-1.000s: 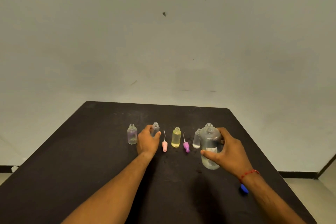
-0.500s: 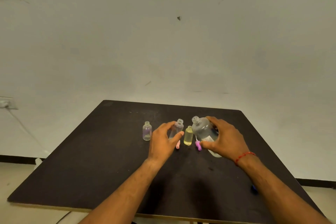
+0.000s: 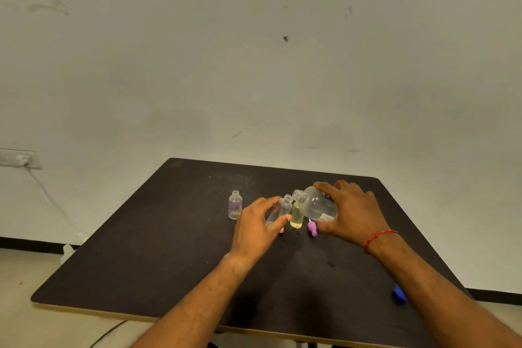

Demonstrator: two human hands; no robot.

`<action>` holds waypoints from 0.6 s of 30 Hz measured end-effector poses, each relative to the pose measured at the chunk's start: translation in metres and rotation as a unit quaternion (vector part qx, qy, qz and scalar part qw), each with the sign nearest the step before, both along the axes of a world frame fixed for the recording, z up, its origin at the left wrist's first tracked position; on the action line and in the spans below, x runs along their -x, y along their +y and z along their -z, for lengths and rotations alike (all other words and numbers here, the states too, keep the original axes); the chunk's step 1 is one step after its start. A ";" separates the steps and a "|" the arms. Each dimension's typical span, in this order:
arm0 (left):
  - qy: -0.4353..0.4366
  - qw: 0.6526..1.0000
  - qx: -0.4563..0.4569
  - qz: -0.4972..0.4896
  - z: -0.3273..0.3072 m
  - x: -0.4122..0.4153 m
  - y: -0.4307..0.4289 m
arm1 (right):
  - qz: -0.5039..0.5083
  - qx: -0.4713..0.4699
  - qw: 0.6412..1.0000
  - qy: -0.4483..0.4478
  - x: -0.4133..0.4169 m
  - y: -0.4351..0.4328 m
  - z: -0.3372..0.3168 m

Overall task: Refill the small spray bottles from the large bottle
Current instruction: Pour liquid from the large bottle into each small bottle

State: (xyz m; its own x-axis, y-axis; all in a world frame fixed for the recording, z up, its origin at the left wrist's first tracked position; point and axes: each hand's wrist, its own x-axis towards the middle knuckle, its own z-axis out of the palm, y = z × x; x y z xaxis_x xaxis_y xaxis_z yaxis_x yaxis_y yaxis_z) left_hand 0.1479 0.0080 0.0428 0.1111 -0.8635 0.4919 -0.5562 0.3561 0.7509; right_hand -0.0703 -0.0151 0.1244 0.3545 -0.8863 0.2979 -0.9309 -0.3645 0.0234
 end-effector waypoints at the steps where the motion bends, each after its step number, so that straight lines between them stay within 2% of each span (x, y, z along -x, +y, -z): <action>1: -0.005 1.000 -0.001 -0.001 0.000 0.000 0.000 | 0.001 0.001 1.000 0.009 0.000 0.001 -0.002; 18: -0.022 1.000 -0.005 -0.002 0.001 0.004 0.001 | 0.000 0.015 0.996 0.084 0.002 0.010 -0.025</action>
State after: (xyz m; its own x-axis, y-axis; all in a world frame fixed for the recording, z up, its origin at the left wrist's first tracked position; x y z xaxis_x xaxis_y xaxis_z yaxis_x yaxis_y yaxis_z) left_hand 0.1441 0.0087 0.0420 0.0922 -0.8676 0.4886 -0.5905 0.3475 0.7284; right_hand -0.0719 -0.0054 0.1491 0.4017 -0.8779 0.2606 -0.9129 -0.3614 0.1898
